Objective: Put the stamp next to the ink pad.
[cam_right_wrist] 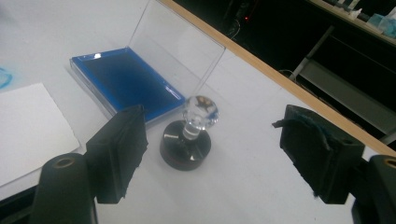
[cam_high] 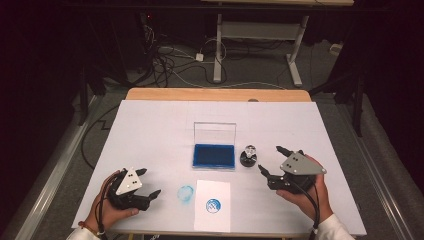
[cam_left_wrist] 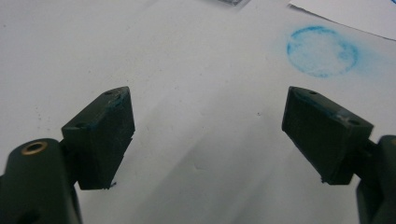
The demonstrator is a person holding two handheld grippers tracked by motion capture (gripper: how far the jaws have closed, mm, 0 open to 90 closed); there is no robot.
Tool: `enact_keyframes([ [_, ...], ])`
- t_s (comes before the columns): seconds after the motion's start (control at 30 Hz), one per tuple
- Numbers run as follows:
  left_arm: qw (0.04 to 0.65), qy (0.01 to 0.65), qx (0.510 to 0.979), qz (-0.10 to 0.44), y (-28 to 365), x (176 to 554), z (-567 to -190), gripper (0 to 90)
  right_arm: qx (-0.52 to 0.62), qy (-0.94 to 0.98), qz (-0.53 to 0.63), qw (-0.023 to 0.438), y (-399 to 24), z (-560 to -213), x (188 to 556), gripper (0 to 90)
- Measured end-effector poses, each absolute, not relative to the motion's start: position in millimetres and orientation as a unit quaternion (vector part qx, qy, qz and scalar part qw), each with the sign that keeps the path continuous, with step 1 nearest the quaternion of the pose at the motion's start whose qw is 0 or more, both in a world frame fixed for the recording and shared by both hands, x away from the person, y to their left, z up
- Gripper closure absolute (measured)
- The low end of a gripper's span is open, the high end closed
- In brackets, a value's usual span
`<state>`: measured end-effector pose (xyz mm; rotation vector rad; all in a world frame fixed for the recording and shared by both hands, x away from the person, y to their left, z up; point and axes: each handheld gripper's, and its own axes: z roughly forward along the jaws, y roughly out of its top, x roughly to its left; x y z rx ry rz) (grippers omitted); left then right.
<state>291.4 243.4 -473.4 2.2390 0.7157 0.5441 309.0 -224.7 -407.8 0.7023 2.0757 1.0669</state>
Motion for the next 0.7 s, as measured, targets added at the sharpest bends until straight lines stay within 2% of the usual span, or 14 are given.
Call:
enact_keyframes([
  [0.3, 0.365, 0.281, 0.86, 0.219, 242, 290, -470, 16.4, 0.282, 0.791, 0.414, 0.352, -243, -421, 297, 21.8],
  [0.43, 0.37, 0.28, 0.857, 0.223, 241, 290, -468, 16.4, 0.284, 0.785, 0.408, 0.37, -252, -428, 288, 20.7],
  [0.7, 0.377, 0.279, 0.853, 0.228, 240, 288, -464, 16.4, 0.311, 0.785, 0.396, 0.361, -269, -446, 278, 17.2],
])
